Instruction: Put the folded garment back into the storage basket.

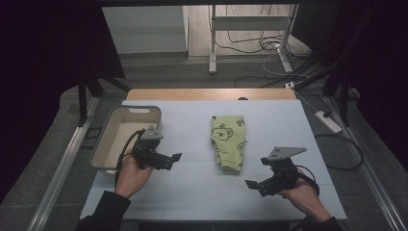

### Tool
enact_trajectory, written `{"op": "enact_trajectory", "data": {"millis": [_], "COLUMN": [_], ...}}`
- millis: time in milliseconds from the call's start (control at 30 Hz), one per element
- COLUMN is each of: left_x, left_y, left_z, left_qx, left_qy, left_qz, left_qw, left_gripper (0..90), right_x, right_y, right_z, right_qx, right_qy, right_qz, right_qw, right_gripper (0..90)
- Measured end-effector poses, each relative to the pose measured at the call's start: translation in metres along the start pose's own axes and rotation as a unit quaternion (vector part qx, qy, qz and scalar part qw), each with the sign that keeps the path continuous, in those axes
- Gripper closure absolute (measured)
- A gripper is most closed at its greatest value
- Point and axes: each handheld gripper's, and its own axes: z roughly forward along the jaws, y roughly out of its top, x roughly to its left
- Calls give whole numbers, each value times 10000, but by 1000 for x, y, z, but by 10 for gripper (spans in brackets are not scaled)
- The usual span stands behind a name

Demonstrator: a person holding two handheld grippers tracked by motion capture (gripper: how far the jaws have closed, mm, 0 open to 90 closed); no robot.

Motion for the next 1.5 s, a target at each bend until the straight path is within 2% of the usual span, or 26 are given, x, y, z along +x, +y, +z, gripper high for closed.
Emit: {"op": "enact_trajectory", "data": {"millis": [167,333,633,767,867,1000,1167,1500], "left_x": [2,7,12,14,16,18,21,24], "left_y": [6,12,26,31,36,40,47,64], "left_z": [9,18,37,44,53,62,73,94], "left_qx": [38,25,48,67,168,230,226,253], "left_qy": [10,-59,-71,-108,-202,-260,-229,-65], "left_qz": [3,-70,72,100,140,70,108,321], "left_qw": [10000,10000,9999,9999,9996,9994,9994,9991], "left_gripper": [0,0,0,0,0,0,0,0], "right_x": [-1,-2,-2,-3,-3,-4,-6,-9], "right_y": [2,4,7,9,11,12,15,19], "right_z": [3,7,13,16,19,23,29,40], "right_qx": [48,196,255,274,278,336,381,450], "right_qy": [0,-37,-95,-80,-60,-38,2,89], "right_qz": [-59,13,132,116,85,30,15,-17], "right_qw": [10000,9998,9995,9995,9996,9994,9993,9989], "right_gripper": [0,0,0,0,0,0,0,0]}}
